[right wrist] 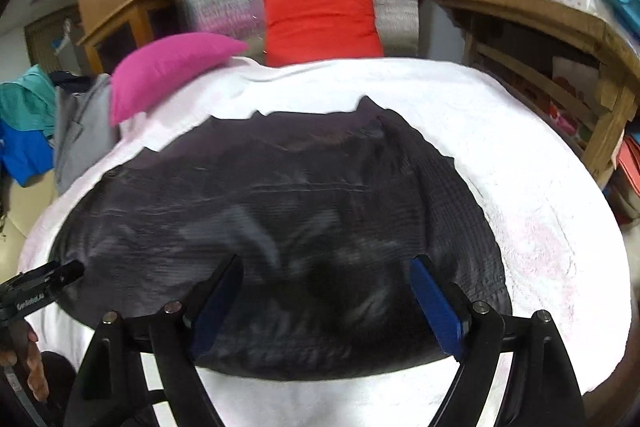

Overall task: Fold large clothes
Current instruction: 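Smooth the folded jacket flat with both tools and hold still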

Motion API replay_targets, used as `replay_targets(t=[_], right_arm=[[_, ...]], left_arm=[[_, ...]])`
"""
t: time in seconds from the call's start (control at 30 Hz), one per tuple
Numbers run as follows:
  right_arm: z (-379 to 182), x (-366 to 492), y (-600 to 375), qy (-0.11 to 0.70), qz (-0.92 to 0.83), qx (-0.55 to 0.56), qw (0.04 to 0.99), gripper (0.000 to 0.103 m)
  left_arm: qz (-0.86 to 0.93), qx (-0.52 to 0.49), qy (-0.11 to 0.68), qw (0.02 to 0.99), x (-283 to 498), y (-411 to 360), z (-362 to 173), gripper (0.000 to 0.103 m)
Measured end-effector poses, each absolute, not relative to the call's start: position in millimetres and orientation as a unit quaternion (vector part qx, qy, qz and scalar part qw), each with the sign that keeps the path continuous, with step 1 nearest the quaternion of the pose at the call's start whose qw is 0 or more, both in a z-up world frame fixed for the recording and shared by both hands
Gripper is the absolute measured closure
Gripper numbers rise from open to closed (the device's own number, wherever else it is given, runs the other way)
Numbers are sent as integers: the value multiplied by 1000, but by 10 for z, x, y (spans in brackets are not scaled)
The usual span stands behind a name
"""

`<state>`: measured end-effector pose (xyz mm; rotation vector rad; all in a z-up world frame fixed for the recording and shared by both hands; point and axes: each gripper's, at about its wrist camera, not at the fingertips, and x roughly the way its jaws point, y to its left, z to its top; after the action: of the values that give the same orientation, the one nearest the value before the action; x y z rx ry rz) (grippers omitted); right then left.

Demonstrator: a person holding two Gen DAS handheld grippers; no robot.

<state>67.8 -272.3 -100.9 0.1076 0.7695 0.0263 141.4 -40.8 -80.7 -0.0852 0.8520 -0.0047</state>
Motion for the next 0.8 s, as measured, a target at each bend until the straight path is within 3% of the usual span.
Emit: replay_targets(t=[0.33,0.8], right_arm=[[-1373,757,-2612,411,6,23,911,12],[-839,179,-2334,382,38,41,923,11]], left_arm=[[3,16,429,903,1450,-629,-1067,18],[-4,19,388,922,956,-802,-518,15]])
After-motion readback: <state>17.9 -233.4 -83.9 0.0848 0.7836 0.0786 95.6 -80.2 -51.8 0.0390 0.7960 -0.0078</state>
